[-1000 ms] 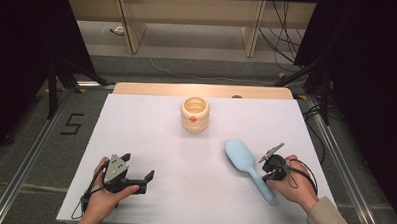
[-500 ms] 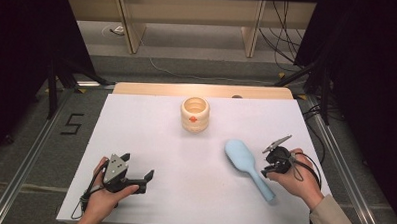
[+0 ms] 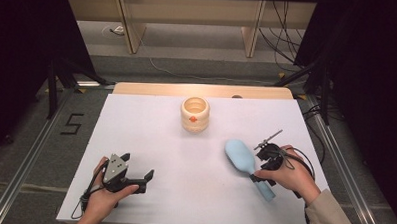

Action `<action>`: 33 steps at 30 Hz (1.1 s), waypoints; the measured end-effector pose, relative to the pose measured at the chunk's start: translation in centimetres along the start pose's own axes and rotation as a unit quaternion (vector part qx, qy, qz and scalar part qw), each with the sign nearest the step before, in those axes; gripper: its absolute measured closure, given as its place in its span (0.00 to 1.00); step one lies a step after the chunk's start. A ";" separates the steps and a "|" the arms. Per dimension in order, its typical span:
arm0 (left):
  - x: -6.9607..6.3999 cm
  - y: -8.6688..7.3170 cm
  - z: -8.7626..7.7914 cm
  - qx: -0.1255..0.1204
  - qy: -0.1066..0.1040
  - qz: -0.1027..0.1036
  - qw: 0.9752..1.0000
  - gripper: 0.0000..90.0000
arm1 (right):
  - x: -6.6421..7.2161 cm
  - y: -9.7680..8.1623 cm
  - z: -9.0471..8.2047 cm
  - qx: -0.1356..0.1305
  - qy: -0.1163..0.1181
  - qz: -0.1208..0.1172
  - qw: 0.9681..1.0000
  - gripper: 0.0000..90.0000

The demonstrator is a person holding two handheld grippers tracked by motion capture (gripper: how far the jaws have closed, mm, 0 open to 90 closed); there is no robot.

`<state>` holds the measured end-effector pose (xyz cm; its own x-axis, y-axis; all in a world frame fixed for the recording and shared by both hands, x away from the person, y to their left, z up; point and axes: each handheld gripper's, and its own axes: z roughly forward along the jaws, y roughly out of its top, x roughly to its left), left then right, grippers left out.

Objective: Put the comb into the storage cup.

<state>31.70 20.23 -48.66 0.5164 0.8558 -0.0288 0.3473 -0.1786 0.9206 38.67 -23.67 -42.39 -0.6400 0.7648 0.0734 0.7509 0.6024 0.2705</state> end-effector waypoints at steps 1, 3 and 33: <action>0.0 0.0 0.0 0.000 0.000 0.000 1.000 0.00 | 0.1 0.2 0.1 0.011 0.002 0.004 1.000 0.39; 0.0 0.0 0.0 0.000 0.000 0.000 1.000 0.00 | 0.2 0.6 0.5 0.026 0.002 -0.005 1.000 0.37; 0.1 0.0 0.0 0.000 0.000 0.001 1.000 0.00 | 0.3 2.4 4.0 0.084 -0.026 0.027 0.996 0.47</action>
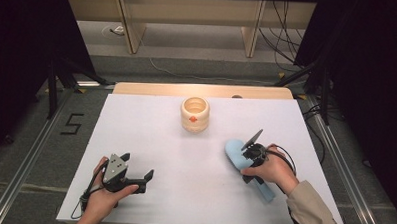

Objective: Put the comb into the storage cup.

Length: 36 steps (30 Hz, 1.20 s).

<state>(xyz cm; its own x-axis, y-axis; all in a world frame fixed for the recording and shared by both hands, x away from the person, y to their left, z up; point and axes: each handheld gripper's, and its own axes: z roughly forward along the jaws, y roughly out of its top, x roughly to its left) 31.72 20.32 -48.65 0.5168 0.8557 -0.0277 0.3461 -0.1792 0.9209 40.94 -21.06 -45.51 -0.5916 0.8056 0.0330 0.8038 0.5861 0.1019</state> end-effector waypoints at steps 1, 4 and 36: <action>0.0 0.0 0.0 0.000 0.000 0.000 1.000 0.00 | 0.0 0.0 0.0 0.000 0.001 0.002 1.000 0.48; 0.0 0.0 0.0 0.000 0.000 0.000 1.000 0.00 | 0.1 0.2 0.0 0.001 -0.004 0.001 1.000 0.50; -0.1 0.0 0.0 0.000 0.000 0.000 1.000 0.00 | 0.0 0.2 -0.1 0.015 -0.009 0.040 0.999 0.78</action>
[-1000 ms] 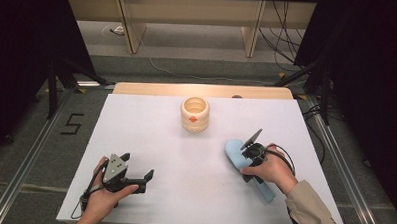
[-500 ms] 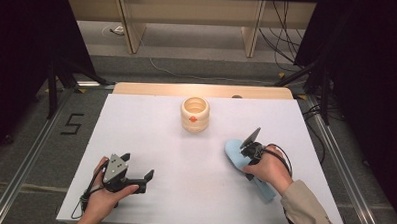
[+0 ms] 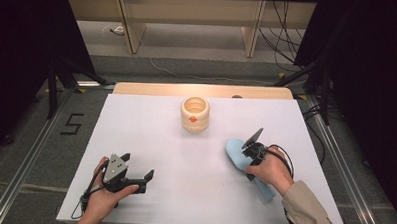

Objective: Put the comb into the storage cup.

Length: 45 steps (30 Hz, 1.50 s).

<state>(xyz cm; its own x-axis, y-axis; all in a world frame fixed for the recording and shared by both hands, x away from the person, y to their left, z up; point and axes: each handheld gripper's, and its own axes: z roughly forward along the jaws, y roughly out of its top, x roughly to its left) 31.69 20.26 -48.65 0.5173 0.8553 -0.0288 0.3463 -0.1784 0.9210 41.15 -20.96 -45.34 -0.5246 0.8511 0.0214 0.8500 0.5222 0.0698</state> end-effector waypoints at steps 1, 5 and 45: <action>0.0 0.0 0.0 0.000 0.000 0.000 1.000 0.00 | 0.0 0.0 0.0 -0.001 0.001 0.001 1.000 0.78; 0.0 0.0 0.0 0.000 0.000 -0.001 1.000 0.00 | -0.3 -0.2 0.0 -0.006 0.009 0.001 1.000 0.78; 0.0 0.0 0.1 0.000 0.001 -0.002 1.000 0.00 | -1.7 -1.3 -1.3 -0.105 0.057 0.007 0.993 0.78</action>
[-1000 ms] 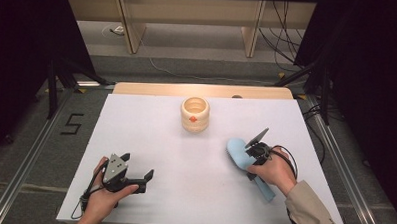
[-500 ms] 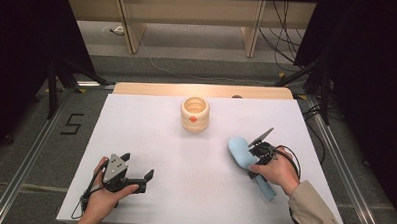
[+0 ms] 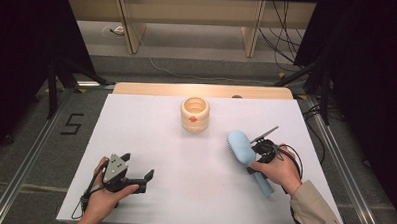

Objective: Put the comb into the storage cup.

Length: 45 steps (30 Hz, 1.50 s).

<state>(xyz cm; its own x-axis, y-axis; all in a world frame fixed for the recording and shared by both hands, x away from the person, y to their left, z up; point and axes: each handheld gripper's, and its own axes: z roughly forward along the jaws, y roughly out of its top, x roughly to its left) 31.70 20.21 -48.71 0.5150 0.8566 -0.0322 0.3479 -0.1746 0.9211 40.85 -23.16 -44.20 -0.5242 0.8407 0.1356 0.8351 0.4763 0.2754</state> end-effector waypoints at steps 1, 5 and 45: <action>0.0 0.0 0.0 -0.001 -0.001 -0.001 1.000 0.00 | 0.1 0.0 -0.1 -0.004 0.001 0.000 1.000 0.78; 0.0 0.0 0.0 0.000 0.000 0.000 1.000 0.01 | 0.3 0.1 -0.5 -0.027 0.005 -0.003 1.000 0.78; -0.1 0.1 0.0 -0.002 -0.001 0.001 1.000 0.01 | 1.6 0.4 -1.0 -0.229 0.031 -0.038 0.972 0.78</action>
<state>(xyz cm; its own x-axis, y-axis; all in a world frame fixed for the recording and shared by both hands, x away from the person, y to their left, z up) 31.64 20.14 -48.62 0.5180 0.8548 -0.0311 0.3430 -0.1743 0.9230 40.18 -21.86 -42.94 -0.6018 0.7841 0.1518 0.6399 0.3596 0.6791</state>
